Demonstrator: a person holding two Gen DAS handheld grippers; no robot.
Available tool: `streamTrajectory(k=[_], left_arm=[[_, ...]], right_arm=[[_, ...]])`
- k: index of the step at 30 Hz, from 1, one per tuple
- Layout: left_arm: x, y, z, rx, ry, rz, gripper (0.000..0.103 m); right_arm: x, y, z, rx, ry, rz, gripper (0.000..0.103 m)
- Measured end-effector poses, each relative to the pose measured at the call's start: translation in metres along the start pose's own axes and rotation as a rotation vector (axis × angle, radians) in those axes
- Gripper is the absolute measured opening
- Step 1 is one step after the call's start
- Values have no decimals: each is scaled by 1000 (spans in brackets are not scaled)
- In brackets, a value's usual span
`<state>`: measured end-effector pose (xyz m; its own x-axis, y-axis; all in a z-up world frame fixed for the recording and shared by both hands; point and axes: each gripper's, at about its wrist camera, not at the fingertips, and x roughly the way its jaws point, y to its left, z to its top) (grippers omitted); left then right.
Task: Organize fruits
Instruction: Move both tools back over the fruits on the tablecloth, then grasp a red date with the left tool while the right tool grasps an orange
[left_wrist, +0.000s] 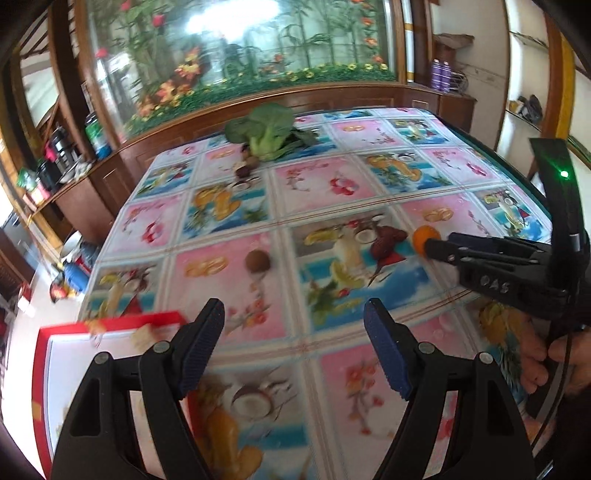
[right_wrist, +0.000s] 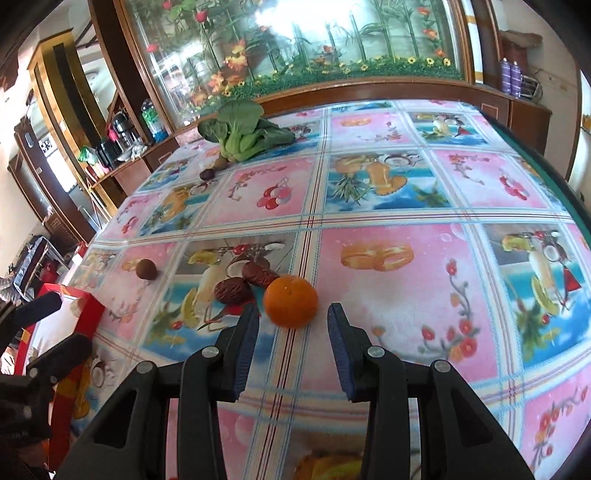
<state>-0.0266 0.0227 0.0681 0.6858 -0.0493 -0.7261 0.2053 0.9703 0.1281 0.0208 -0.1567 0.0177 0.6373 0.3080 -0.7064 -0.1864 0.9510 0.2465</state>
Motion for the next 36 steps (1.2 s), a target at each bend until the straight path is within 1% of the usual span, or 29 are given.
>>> streamTrajectory(k=[2, 3, 4, 8, 9, 12, 15, 16, 17, 21, 23, 25, 27, 28, 29, 32, 36], left_arm=[[9, -9, 7, 35, -6, -9, 78], [13, -12, 9, 48, -3, -14, 78], [19, -15, 12, 58, 2, -23, 78], [39, -25, 20, 84, 35, -43, 78], [45, -29, 22, 88, 44, -43, 78], [57, -37, 26, 88, 67, -52, 78], [67, -44, 30, 80, 84, -68, 78], [72, -47, 32, 80, 93, -67, 76], [77, -50, 34, 80, 101, -64, 70], [94, -61, 42, 86, 125, -69, 60], [100, -66, 45, 93, 130, -76, 53], [101, -68, 47, 94, 126, -82, 51], [103, -68, 48, 82, 131, -98, 44], [103, -68, 48, 74, 133, -117, 35], [103, -68, 48, 68, 136, -136, 29], [101, -72, 47, 73, 128, -124, 29], [95, -66, 42, 18, 134, -130, 29]], right_arm=[[7, -2, 2, -7, 7, -7, 38], [9, -2, 3, -1, 16, 8, 38], [11, -3, 4, 4, 25, 21, 38], [12, -2, 5, -11, 27, 17, 36], [11, -2, 5, -18, 27, 29, 30], [10, -6, 7, -6, 28, 14, 30], [5, -18, 11, 52, 20, 26, 30], [3, -23, 12, 73, 15, 24, 30], [1, -27, 13, 91, 9, 20, 30], [-5, -37, 16, 130, -8, 9, 30], [-5, -37, 16, 137, -8, 17, 30], [-6, -37, 16, 140, -8, 26, 30], [-5, -36, 17, 140, -9, 30, 30], [-6, -36, 18, 141, -10, 30, 30], [-6, -36, 18, 140, -12, 30, 30], [-7, -37, 18, 142, -21, 33, 30], [-8, -39, 18, 150, -34, 40, 30]])
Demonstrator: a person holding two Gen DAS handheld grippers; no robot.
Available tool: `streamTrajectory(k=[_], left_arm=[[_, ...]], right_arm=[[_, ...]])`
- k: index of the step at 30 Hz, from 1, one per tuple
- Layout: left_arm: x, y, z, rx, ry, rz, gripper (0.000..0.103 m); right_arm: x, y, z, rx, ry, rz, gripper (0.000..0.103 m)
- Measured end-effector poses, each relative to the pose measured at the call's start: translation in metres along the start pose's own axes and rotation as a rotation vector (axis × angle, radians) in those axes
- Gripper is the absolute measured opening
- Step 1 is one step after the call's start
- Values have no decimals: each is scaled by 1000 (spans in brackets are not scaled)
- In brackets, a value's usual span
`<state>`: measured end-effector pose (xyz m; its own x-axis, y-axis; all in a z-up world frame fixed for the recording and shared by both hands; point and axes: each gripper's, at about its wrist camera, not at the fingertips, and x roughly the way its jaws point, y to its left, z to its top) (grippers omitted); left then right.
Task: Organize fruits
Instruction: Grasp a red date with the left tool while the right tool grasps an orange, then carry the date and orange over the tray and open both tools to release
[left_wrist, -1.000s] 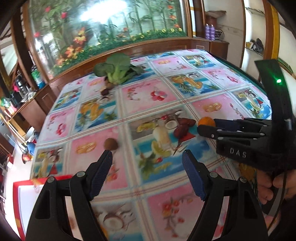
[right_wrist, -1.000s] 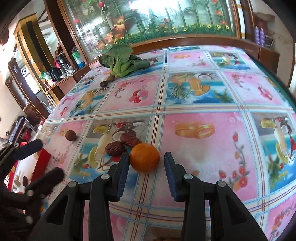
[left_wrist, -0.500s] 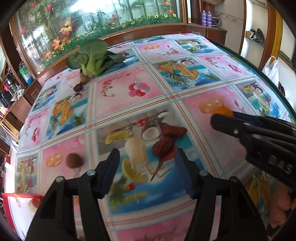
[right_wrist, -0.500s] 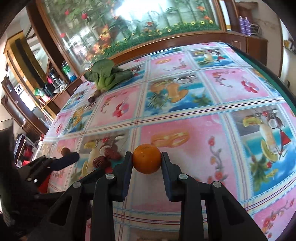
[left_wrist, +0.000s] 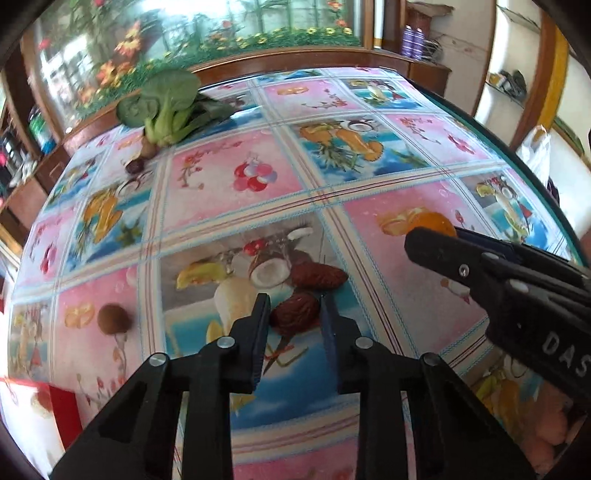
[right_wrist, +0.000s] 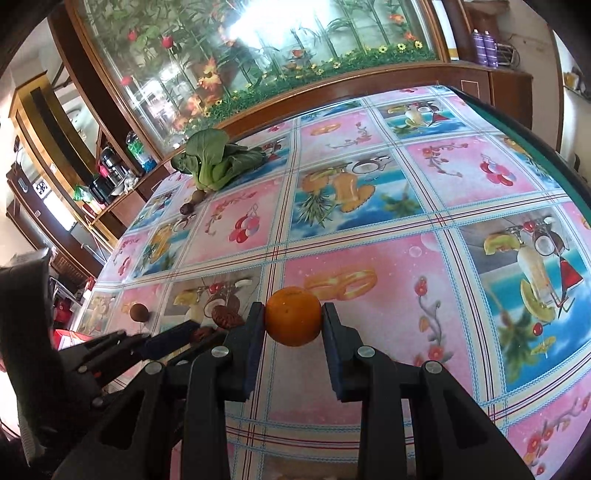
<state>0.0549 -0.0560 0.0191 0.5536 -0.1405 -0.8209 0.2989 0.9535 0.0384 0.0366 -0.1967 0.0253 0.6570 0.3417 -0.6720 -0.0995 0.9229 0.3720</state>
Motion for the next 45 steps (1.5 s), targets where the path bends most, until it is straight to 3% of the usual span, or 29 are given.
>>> streamTrajectory(k=[6, 12, 16, 22, 26, 30, 38, 45], left_arm=[[-48, 10, -19, -62, -72, 40, 29], [-128, 30, -61, -122, -212, 108, 29], [-176, 56, -90, -193, -289, 143, 29], [-238, 104, -128, -267, -407, 257, 29], [-263, 138, -148, -321, -446, 318, 29], [-275, 170, -168, -396, -451, 367, 29], [-275, 223, -213, -529, -392, 470, 29], [-255, 259, -244, -590, -298, 565, 29]], right_arm=[[-5, -3, 1, 10, -30, 11, 30], [-8, -6, 0, 27, -65, 13, 29], [-9, -5, -5, 16, -93, 3, 29], [-12, 0, -16, 58, -85, 18, 29], [-27, 39, -26, 31, -99, 86, 29], [-28, 110, -41, -76, -58, 185, 29], [-14, 259, -77, -301, 119, 400, 29], [21, 327, -116, -442, 257, 418, 29]])
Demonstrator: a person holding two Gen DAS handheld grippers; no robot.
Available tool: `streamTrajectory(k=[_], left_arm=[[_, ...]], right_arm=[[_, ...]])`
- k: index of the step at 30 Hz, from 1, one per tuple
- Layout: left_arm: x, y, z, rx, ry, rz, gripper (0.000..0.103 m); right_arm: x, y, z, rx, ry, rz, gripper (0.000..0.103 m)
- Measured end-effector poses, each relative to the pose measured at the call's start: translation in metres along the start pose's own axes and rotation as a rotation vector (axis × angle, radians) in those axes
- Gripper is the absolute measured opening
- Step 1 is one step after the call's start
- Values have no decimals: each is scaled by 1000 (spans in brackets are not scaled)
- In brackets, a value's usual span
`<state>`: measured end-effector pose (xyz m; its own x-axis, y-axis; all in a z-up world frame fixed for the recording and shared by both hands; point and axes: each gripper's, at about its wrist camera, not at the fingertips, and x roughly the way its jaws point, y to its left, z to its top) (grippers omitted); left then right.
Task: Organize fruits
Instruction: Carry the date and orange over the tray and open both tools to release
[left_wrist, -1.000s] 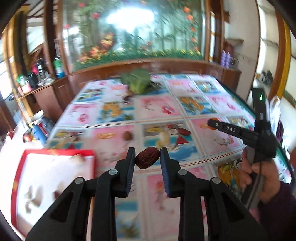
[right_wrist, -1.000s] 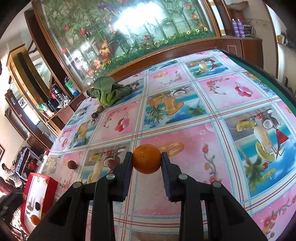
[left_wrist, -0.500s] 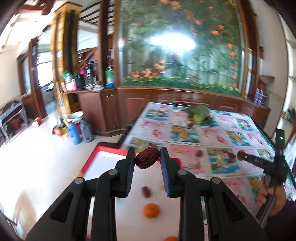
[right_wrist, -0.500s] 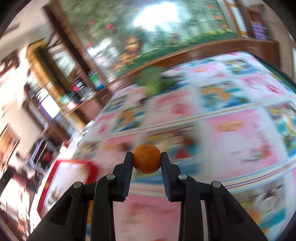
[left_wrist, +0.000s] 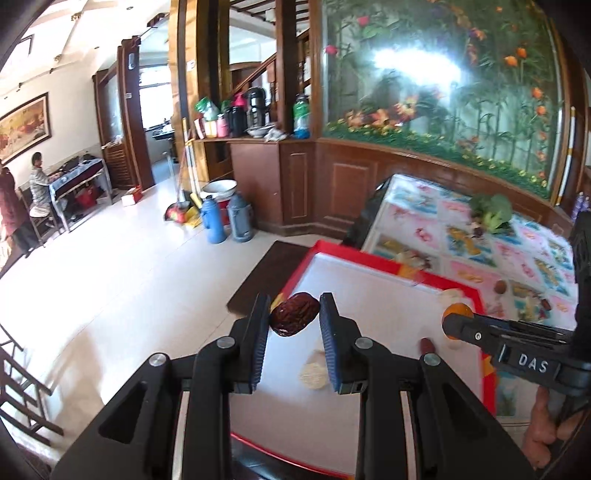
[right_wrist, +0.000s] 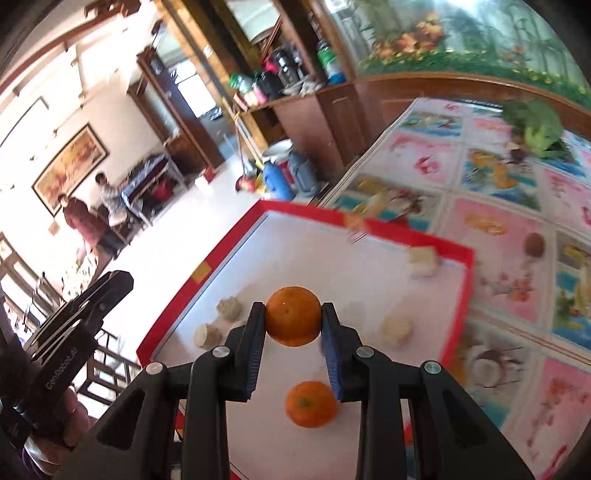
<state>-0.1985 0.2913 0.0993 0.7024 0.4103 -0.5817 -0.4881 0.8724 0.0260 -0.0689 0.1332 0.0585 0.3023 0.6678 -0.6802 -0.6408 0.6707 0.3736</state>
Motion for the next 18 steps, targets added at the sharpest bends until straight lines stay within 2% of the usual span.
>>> streamTrajectory(k=[7, 14, 18], left_arm=[[38, 9, -20, -9, 97, 50, 29], [58, 6, -29, 7, 147, 96, 29], [60, -1, -32, 41, 139, 135, 30]], right_arm=[[40, 17, -9, -61, 115, -32, 28], [44, 22, -17, -91, 136, -54, 29], [41, 26, -22, -102, 149, -56, 31]])
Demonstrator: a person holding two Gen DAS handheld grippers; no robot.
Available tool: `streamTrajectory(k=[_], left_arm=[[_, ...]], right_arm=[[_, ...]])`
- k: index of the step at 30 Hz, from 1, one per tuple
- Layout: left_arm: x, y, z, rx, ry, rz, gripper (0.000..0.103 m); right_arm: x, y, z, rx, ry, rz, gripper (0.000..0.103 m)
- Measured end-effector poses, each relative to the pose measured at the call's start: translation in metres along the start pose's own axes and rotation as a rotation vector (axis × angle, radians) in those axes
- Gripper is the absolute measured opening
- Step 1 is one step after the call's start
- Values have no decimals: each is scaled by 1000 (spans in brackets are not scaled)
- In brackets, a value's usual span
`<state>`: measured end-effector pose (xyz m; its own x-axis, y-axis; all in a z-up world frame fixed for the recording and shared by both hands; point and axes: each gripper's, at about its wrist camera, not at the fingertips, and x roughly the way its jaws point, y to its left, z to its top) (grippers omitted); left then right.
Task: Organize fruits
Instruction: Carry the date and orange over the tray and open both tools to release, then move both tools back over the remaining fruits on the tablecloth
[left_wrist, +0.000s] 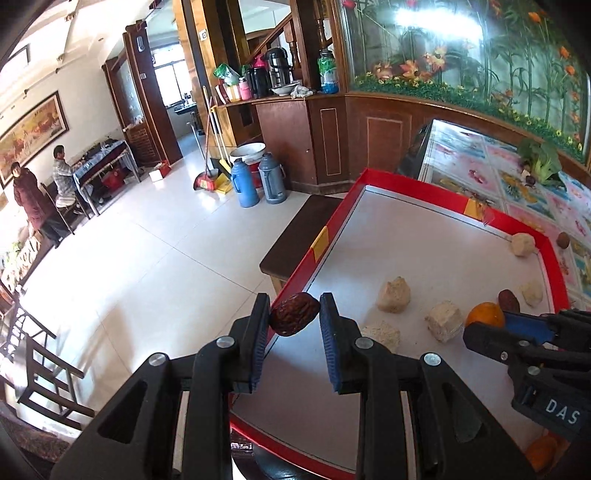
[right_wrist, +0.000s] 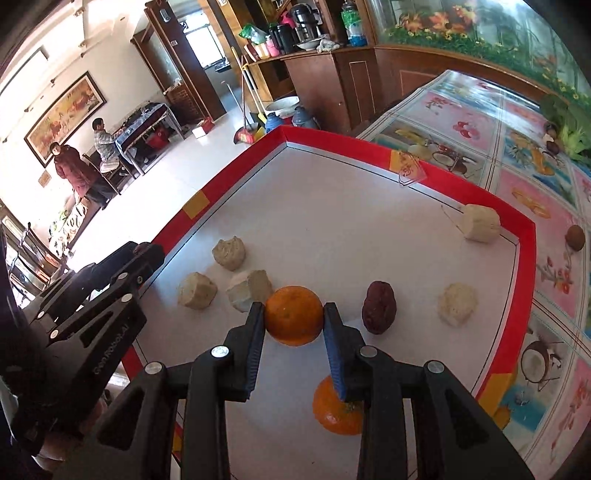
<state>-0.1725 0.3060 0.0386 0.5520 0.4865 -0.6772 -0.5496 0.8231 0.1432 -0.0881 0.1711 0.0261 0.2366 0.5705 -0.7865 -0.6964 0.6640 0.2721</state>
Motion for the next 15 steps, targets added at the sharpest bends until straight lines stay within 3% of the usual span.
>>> streamTrajectory(k=[3, 5, 15], left_arm=[[0, -5, 0, 9, 5, 8, 38], [-3, -6, 0, 10, 1, 10, 60], [-60, -18, 22, 41, -151, 14, 78]], right_arm=[[-5, 1, -1, -11, -11, 2, 32], [-15, -3, -2, -16, -44, 9, 32], [-94, -68, 3, 95, -256, -8, 35]])
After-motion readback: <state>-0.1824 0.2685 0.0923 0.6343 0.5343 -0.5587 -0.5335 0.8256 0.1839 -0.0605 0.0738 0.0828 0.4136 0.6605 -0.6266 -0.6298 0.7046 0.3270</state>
